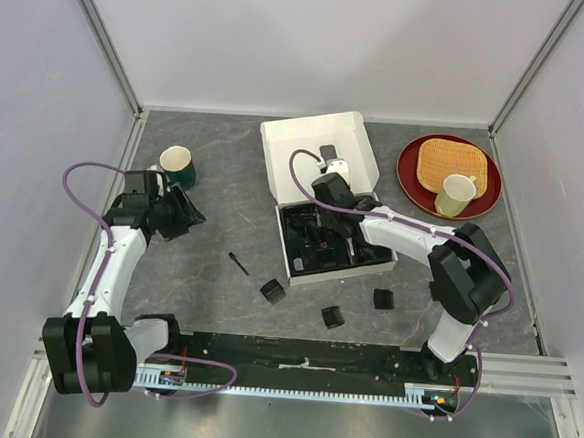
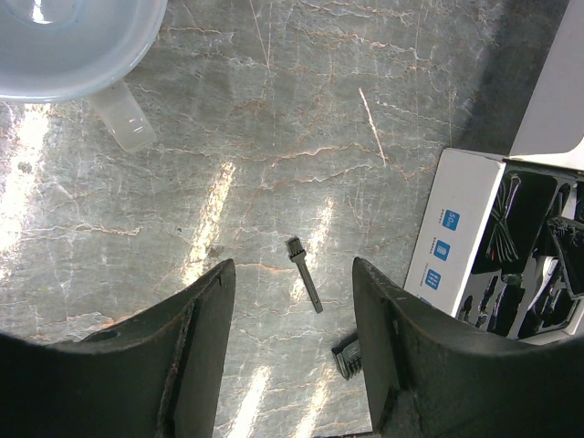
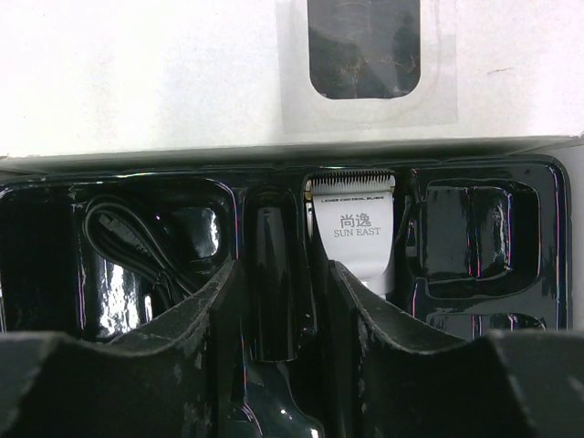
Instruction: Sort the hair-cutting tools
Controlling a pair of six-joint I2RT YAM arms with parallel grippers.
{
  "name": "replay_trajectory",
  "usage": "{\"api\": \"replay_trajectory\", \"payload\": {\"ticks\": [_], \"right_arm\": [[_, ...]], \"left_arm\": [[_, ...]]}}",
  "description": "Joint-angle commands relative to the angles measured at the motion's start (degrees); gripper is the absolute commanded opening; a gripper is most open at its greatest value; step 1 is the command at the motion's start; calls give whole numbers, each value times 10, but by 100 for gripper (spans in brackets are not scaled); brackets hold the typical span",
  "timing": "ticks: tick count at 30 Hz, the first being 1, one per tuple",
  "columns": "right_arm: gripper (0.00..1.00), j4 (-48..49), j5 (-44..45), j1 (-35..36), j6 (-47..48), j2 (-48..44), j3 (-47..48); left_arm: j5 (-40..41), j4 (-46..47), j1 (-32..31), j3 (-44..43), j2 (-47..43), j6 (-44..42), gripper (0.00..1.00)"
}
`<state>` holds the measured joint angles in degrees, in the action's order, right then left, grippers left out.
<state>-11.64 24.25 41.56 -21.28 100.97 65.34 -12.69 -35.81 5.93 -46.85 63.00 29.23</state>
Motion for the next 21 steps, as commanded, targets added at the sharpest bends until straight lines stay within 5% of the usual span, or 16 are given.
{"api": "replay_trajectory", "payload": {"ticks": [1, 10, 21], "right_arm": [[46, -9, -19, -3, -9, -32, 24], [29, -60, -61, -3, -22, -30, 42], [22, -103, -61, -10, -34, 13, 60]], "left_arm": [[-19, 18, 3, -2, -3, -16, 61], [-18, 18, 4, -2, -5, -17, 61], [-22, 18, 6, -2, -4, -17, 61]]}}
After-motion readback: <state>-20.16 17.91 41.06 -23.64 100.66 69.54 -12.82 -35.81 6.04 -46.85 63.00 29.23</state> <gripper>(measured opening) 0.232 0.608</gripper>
